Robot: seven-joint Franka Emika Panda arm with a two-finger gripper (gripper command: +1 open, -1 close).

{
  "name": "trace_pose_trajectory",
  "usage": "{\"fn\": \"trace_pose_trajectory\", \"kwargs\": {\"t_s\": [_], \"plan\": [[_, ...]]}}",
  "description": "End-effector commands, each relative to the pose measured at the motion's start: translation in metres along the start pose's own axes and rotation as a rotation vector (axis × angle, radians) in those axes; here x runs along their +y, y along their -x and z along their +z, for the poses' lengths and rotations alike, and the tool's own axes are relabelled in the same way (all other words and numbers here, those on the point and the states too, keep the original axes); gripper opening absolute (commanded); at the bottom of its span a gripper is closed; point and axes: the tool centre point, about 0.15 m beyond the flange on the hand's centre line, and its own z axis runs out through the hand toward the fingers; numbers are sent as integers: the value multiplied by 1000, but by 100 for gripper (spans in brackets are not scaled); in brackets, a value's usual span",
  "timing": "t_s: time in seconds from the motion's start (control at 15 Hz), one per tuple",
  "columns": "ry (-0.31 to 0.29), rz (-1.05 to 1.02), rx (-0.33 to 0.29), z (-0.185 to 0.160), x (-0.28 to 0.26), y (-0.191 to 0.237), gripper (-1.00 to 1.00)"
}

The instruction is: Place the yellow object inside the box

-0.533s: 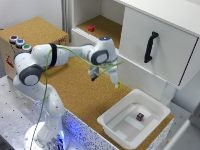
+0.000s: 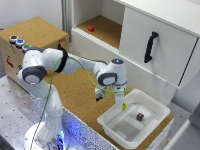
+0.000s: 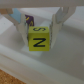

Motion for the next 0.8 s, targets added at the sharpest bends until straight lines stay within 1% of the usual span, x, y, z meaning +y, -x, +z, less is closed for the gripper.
{"fn": "trace_pose_trajectory", "kwargs": {"t_s": [0.0,0.13,0.27,0.33,0.4,0.47,0.53,0.73], "plan": [[-66,98,-37,54,-28,-36,-100],[-73,99,-10,54,-51,-46,-100],[-86,116,14,47,-64,-50,-100],[-79,119,22,44,-67,-49,-100],[-87,122,18,43,-70,-47,100],[-87,127,19,40,-70,-45,100],[-110,149,7,39,-69,-41,100],[-135,164,26,23,-68,-23,100]]}}
